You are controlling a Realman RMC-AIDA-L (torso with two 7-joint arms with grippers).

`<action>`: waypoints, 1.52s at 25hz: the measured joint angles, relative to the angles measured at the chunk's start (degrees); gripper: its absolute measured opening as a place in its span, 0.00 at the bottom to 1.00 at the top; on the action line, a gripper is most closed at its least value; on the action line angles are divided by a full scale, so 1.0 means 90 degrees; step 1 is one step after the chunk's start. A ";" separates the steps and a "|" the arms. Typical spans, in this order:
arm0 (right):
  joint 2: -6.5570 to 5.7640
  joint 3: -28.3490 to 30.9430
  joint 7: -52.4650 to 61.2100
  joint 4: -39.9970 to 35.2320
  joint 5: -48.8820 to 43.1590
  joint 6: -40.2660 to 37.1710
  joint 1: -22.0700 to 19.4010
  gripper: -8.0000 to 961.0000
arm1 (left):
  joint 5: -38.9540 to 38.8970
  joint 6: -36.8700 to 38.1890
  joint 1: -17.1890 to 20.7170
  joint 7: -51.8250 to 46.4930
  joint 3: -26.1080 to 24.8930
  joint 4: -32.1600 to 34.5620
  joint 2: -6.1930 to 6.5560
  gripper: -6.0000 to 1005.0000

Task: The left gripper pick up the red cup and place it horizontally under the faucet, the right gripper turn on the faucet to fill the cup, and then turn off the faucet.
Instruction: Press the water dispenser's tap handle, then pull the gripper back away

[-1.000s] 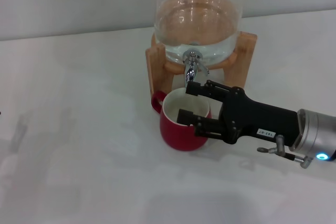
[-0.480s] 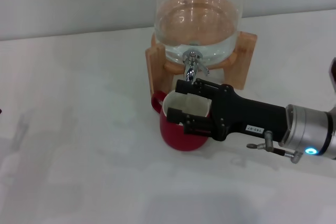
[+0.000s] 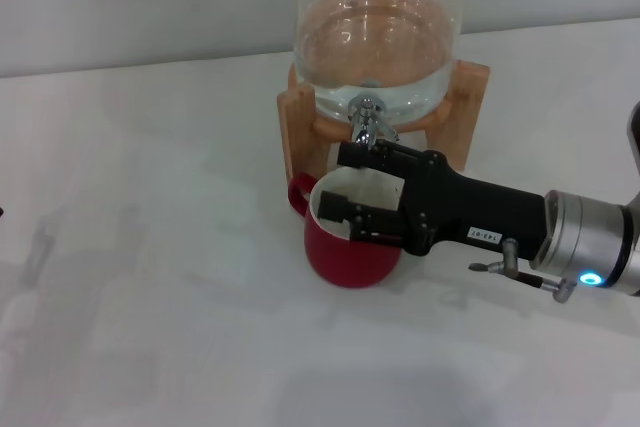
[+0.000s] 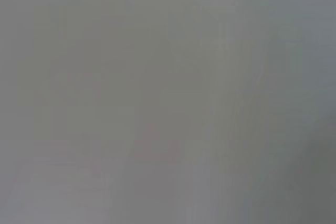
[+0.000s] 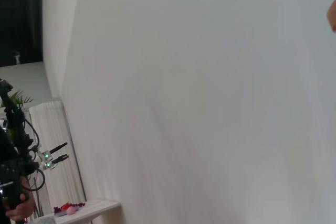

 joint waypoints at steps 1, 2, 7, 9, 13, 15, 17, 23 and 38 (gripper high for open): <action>-0.0003 0.0002 0.0000 0.0000 0.0006 0.0000 0.0000 0.81 | 0.0000 0.0000 0.0002 -0.0001 0.0001 0.0000 0.0000 0.87; -0.0006 0.0004 0.0000 0.0000 0.0008 0.0002 0.0000 0.81 | 0.0000 0.0000 0.0003 -0.0001 0.0004 0.0000 0.0000 0.87; -0.0021 0.0005 0.0000 0.0000 0.0058 0.0039 -0.0007 0.81 | 0.0000 0.0000 -0.0005 0.0000 0.0007 0.0000 0.0000 0.87; -0.0026 0.0007 -0.0001 0.0000 0.0069 0.0047 -0.0013 0.81 | 0.0000 0.0000 -0.0005 0.0000 0.0008 0.0000 0.0000 0.87; -0.0039 0.0007 0.0000 0.0000 0.0076 0.0055 -0.0023 0.81 | 0.0000 -0.0007 -0.0004 -0.0001 0.0008 0.0000 0.0000 0.87; -0.0042 0.0007 -0.0001 0.0000 0.0078 0.0056 -0.0023 0.81 | 0.0000 -0.0014 -0.0003 -0.0001 0.0008 0.0000 0.0000 0.87; -0.0043 0.0007 0.0000 0.0000 0.0081 0.0057 -0.0021 0.81 | 0.0000 -0.0018 -0.0006 -0.0001 0.0008 0.0000 0.0000 0.87; -0.0051 0.0039 -0.0003 0.0000 0.0090 0.0066 -0.0020 0.81 | 0.0000 -0.0032 -0.0017 0.0004 0.0008 0.0000 0.0000 0.87; -0.0078 0.0163 -0.0018 0.0000 0.0092 0.0065 -0.0033 0.81 | 0.0000 -0.0039 -0.0030 0.0007 0.0008 -0.0009 0.0000 0.87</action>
